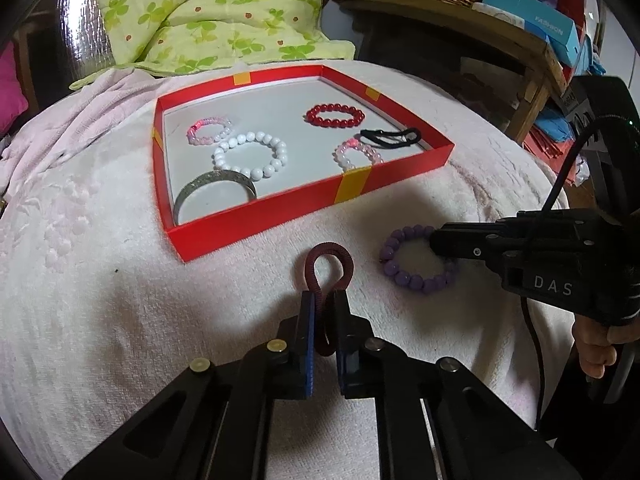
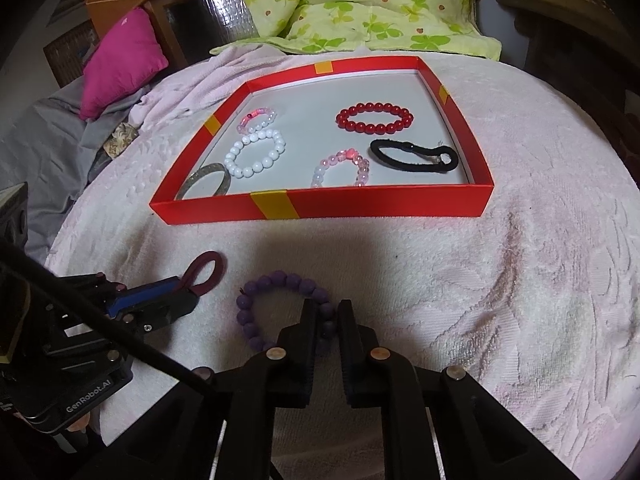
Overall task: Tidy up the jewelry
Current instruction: 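Grasp the dark red bangle with the left tool while the right tool closes on the purple bead bracelet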
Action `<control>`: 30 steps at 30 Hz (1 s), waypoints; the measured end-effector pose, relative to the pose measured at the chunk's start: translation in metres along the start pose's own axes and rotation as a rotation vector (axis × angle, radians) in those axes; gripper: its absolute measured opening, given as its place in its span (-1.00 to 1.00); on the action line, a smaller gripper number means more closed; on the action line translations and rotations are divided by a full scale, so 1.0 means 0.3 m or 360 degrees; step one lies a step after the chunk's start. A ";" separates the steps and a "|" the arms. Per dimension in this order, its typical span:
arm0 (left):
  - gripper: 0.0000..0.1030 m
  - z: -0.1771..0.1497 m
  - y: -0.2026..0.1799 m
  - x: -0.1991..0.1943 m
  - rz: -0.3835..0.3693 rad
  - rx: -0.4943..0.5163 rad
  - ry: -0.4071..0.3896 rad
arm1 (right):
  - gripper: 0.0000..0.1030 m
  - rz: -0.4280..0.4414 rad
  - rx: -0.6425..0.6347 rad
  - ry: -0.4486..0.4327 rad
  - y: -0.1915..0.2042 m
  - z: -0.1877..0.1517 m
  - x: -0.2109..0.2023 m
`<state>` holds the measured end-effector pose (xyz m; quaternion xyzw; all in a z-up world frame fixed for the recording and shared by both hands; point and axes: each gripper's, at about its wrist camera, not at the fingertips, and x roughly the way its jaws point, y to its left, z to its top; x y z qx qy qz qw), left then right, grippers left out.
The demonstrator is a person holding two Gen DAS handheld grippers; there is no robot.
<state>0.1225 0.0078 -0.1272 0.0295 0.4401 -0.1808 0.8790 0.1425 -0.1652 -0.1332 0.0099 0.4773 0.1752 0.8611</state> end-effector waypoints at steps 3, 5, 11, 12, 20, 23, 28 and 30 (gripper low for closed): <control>-0.82 0.006 0.012 -0.014 0.0006 -0.0023 -0.0024 | -0.79 -0.0001 0.0019 -0.0022 -0.009 0.005 -0.010; -0.82 0.008 0.020 -0.020 0.0018 -0.0038 -0.0033 | -0.79 -0.0006 0.0037 -0.0034 -0.018 0.008 -0.015; -0.82 0.015 0.029 -0.036 0.0071 -0.0043 -0.0072 | -0.79 -0.0012 0.0083 -0.0059 -0.035 0.012 -0.028; -0.82 0.016 0.030 -0.039 0.0079 -0.0042 -0.0078 | -0.79 -0.0009 0.0085 -0.0061 -0.035 0.012 -0.030; -0.82 0.018 0.037 -0.051 0.0150 -0.0036 -0.0096 | -0.79 0.0013 0.0085 -0.0084 -0.030 0.013 -0.044; -0.82 0.018 0.044 -0.051 0.0184 -0.0042 -0.0093 | -0.79 0.0014 0.0086 -0.0082 -0.029 0.014 -0.042; -0.82 0.019 0.054 -0.052 0.0220 -0.0058 -0.0092 | -0.79 0.0022 0.0087 -0.0085 -0.022 0.016 -0.043; -0.82 0.019 0.058 -0.053 0.0243 -0.0059 -0.0094 | -0.79 0.0035 0.0085 -0.0087 -0.014 0.018 -0.045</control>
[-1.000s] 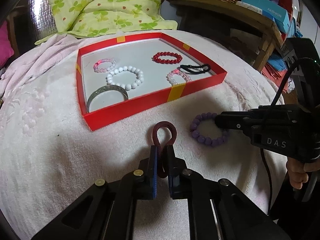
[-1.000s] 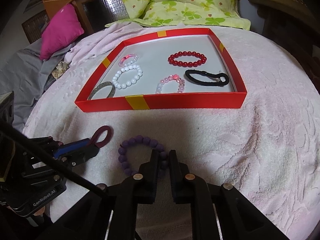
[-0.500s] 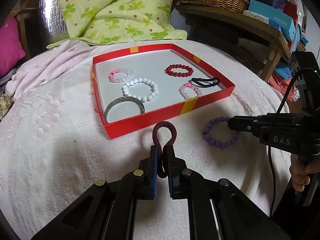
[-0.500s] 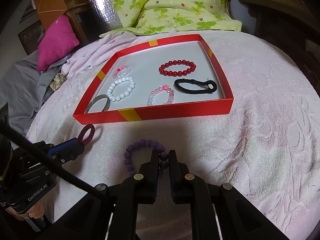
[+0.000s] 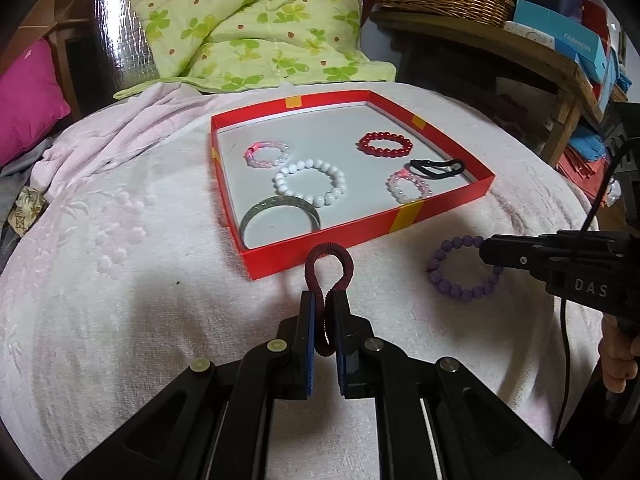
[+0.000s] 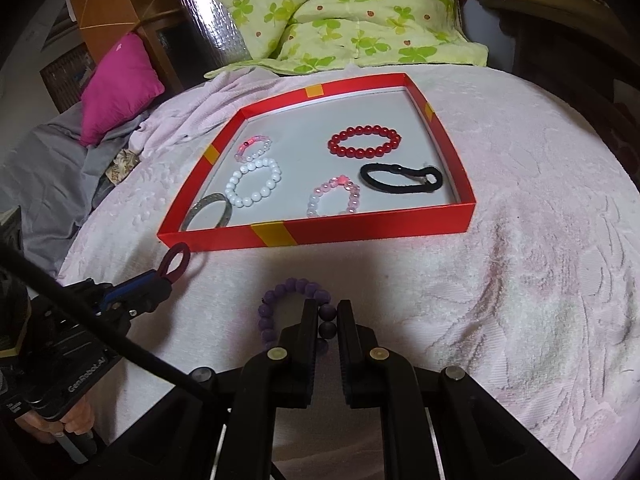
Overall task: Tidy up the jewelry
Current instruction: 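Grasp the dark red bangle with the left tool while the right tool closes on the purple bead bracelet, then open the left tool and release the dark red bangle onto the bedspread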
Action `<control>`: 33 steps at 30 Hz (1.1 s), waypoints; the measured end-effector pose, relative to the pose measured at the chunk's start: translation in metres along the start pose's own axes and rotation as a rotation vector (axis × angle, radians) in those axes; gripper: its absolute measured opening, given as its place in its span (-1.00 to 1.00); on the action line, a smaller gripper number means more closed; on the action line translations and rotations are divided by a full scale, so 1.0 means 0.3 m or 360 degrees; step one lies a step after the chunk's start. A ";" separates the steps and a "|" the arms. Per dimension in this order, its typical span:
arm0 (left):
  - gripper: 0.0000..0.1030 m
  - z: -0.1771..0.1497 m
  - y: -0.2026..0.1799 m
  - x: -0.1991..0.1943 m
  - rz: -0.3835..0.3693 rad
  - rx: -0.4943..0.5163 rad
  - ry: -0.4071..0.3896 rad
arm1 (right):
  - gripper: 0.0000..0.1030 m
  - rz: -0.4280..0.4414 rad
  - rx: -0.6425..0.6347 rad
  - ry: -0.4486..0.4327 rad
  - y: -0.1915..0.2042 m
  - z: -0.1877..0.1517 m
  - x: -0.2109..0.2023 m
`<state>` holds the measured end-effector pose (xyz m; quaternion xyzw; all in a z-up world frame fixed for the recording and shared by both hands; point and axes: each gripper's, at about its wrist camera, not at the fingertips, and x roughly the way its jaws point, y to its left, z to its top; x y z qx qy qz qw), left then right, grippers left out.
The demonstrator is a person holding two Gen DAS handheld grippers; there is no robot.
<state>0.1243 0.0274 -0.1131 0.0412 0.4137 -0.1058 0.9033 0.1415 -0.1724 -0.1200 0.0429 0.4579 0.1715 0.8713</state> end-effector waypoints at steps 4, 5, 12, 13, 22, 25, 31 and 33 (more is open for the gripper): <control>-0.82 0.001 0.008 -0.002 0.0020 -0.0010 -0.0001 | -0.79 0.0027 -0.0015 -0.0010 0.031 0.004 -0.004; -0.82 0.001 0.012 -0.004 0.0023 -0.0014 -0.0003 | -0.79 0.0031 -0.0019 -0.0013 0.038 0.006 -0.004; -0.82 0.003 0.029 -0.009 0.0065 -0.0038 -0.0004 | -0.79 0.0052 -0.0024 -0.0025 0.072 0.014 -0.005; -0.82 0.003 0.032 -0.009 0.0072 -0.0044 -0.0003 | -0.79 0.0057 -0.0023 -0.0026 0.076 0.015 -0.005; -0.82 0.006 0.062 -0.020 0.0121 -0.0084 -0.0011 | -0.79 0.0094 -0.0032 -0.0040 0.123 0.028 -0.002; -0.82 0.006 0.072 -0.024 0.0129 -0.0096 -0.0013 | -0.79 0.0100 -0.0048 -0.0035 0.141 0.025 0.003; -0.82 0.004 0.080 -0.020 0.0138 -0.0112 0.0000 | -0.79 0.0075 -0.0039 -0.0020 0.120 0.019 0.011; -0.82 0.004 0.080 -0.021 0.0140 -0.0108 0.0001 | -0.79 0.0068 -0.0023 -0.0017 0.105 0.018 0.010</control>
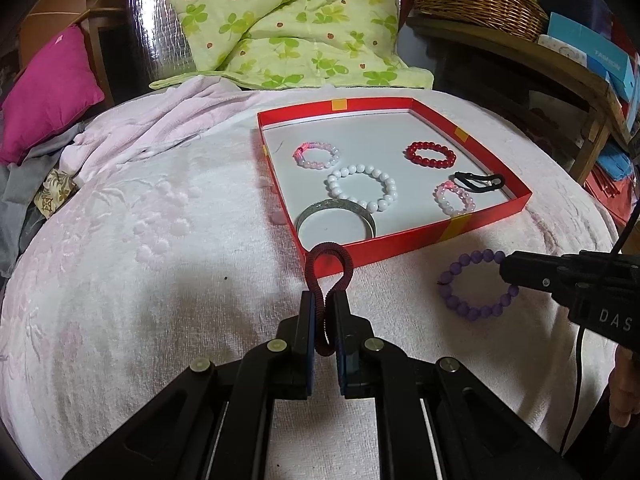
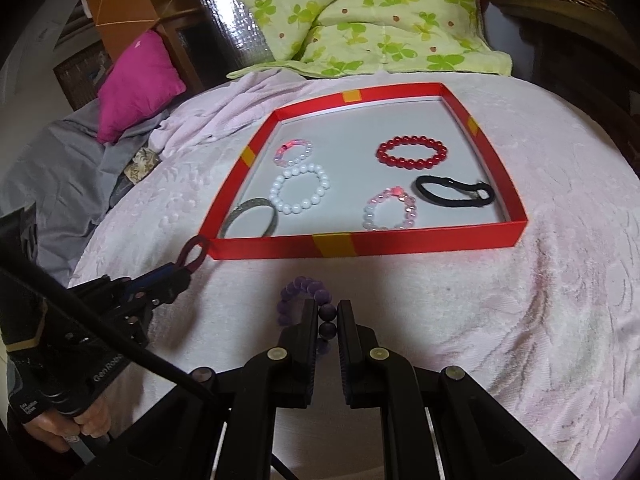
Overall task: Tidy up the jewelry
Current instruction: 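Open the left tool and release the dark red bangle onto the bedspread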
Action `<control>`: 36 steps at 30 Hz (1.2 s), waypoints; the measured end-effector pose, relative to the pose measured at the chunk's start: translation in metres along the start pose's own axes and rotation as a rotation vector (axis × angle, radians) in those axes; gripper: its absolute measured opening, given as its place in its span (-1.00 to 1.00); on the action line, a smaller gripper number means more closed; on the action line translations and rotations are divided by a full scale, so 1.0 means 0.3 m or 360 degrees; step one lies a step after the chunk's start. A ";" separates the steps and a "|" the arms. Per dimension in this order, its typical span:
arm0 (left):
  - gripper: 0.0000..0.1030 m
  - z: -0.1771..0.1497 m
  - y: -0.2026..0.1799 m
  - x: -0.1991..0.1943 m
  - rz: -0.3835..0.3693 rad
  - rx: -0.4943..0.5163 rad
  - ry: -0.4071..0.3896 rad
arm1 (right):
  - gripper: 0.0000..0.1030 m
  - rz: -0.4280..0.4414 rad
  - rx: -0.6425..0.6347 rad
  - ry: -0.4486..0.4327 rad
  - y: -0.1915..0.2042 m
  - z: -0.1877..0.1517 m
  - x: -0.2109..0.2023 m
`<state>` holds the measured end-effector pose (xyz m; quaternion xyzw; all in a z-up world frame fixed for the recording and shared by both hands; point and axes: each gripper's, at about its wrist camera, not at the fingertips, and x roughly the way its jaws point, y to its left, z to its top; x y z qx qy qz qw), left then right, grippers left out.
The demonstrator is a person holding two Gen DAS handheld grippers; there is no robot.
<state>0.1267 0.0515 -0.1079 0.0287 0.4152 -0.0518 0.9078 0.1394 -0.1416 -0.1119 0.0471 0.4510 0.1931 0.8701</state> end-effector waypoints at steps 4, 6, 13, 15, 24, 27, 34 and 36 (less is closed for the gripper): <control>-0.82 -0.004 -0.007 0.017 -0.0020 0.0003 0.0040 | -0.79 -0.0034 0.0032 0.0016 -0.035 0.000 -0.001; -0.82 -0.008 -0.011 0.027 -0.0042 0.0002 0.0063 | -0.79 -0.0042 0.0058 0.0037 -0.052 -0.001 0.003; -0.81 -0.028 -0.014 0.082 -0.0168 -0.0070 0.0227 | -0.79 -0.0087 0.0079 0.0141 -0.078 -0.014 0.038; -0.75 -0.027 -0.010 0.084 -0.0196 -0.0090 0.0232 | -0.78 -0.0093 0.0087 0.0160 -0.080 -0.018 0.047; -0.18 -0.026 -0.020 0.083 -0.0242 -0.0090 0.0247 | -0.66 -0.0078 0.0116 0.0184 -0.083 -0.016 0.058; -0.16 -0.026 -0.016 0.082 -0.0234 -0.0093 0.0248 | -0.66 -0.0074 0.0125 0.0189 -0.086 -0.015 0.062; -0.16 -0.023 -0.015 0.081 -0.0187 -0.0072 0.0231 | -0.65 -0.0062 0.0119 0.0190 -0.090 -0.020 0.066; -0.16 -0.023 -0.013 0.081 -0.0192 -0.0079 0.0231 | -0.65 -0.0045 0.0128 0.0187 -0.096 -0.021 0.067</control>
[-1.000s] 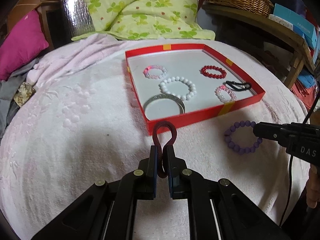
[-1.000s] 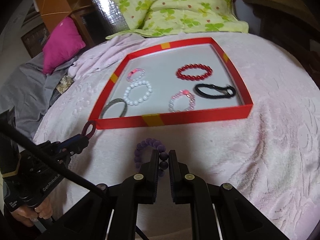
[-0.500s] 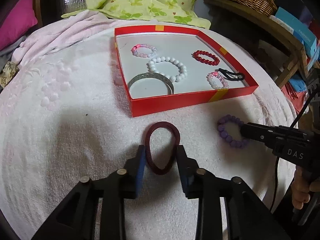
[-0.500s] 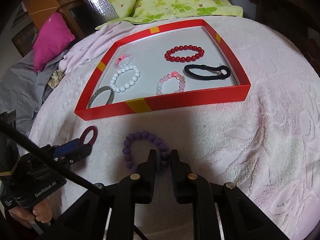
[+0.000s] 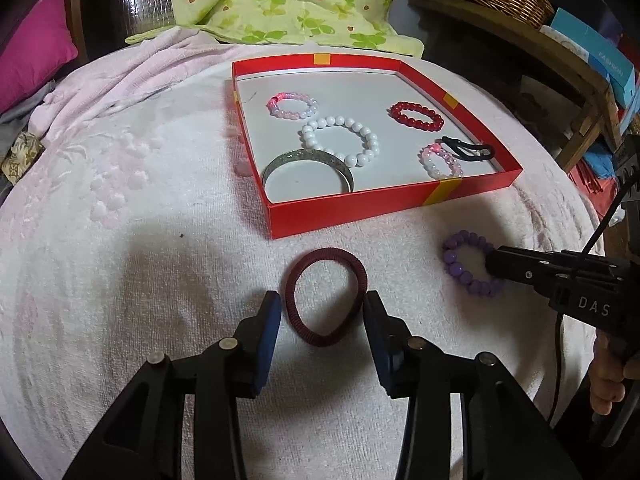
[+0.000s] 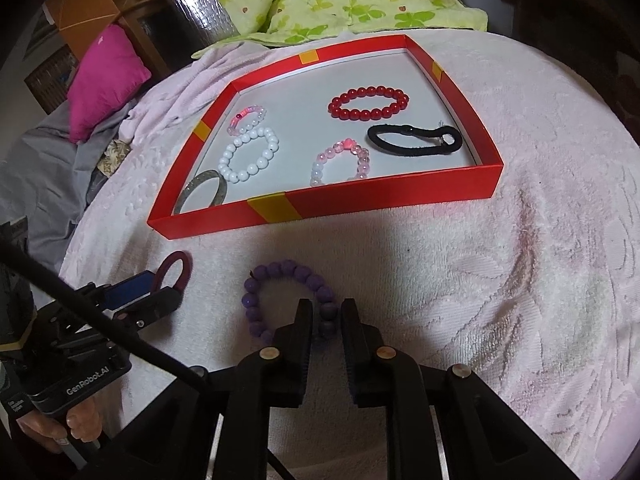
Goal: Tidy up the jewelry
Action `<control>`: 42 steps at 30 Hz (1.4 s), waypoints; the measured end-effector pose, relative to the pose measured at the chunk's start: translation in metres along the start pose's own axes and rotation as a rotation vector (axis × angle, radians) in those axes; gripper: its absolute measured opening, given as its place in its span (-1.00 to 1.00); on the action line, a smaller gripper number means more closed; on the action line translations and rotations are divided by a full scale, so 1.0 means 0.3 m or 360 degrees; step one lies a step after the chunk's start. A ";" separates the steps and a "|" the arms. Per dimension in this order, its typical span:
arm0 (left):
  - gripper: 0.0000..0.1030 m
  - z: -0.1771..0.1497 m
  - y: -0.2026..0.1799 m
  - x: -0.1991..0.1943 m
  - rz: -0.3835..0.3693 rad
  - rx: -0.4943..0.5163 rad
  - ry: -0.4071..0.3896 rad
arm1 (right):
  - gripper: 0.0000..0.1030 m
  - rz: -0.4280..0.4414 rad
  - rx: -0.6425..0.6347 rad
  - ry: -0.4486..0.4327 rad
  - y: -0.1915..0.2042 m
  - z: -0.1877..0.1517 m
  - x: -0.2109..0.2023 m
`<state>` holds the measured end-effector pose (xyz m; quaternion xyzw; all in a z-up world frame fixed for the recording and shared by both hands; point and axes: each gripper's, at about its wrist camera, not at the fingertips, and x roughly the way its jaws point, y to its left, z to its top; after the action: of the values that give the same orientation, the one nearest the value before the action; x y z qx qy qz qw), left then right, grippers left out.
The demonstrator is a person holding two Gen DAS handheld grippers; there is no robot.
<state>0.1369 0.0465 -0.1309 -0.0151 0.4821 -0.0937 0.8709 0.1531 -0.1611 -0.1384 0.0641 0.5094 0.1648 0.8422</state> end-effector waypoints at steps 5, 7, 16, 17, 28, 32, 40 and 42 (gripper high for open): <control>-0.15 0.000 0.000 0.001 0.0002 -0.0005 0.0000 | -0.65 0.0024 -0.0013 -0.0017 -0.006 -0.006 -0.009; -0.15 0.000 -0.003 0.006 0.0007 0.0001 0.0003 | -0.65 0.0022 -0.0030 -0.0025 -0.006 -0.010 -0.011; -0.12 -0.002 -0.016 0.009 0.0035 0.0032 -0.0001 | -0.65 -0.0041 -0.0077 -0.0037 0.018 -0.011 -0.006; -0.12 -0.002 -0.016 0.009 0.0036 0.0032 -0.0002 | -0.65 -0.0049 -0.0085 -0.0039 0.021 -0.011 -0.005; -0.06 -0.004 -0.021 0.016 0.0046 0.0047 0.0009 | -0.68 -0.0187 -0.0250 -0.0094 0.069 -0.028 0.003; -0.04 -0.005 -0.022 0.017 0.0046 0.0046 0.0009 | -0.68 -0.0203 -0.0269 -0.0100 0.073 -0.030 0.001; 0.01 -0.007 -0.025 0.021 0.0052 0.0062 0.0010 | -0.68 -0.0196 -0.0270 -0.0097 0.069 -0.029 0.002; 0.02 -0.009 -0.025 0.021 0.0054 0.0066 0.0010 | -0.68 -0.0195 -0.0269 -0.0098 0.067 -0.029 0.001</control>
<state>0.1369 0.0380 -0.1368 0.0115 0.4829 -0.0891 0.8711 0.1413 -0.1426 -0.1374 -0.0335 0.4706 0.1533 0.8682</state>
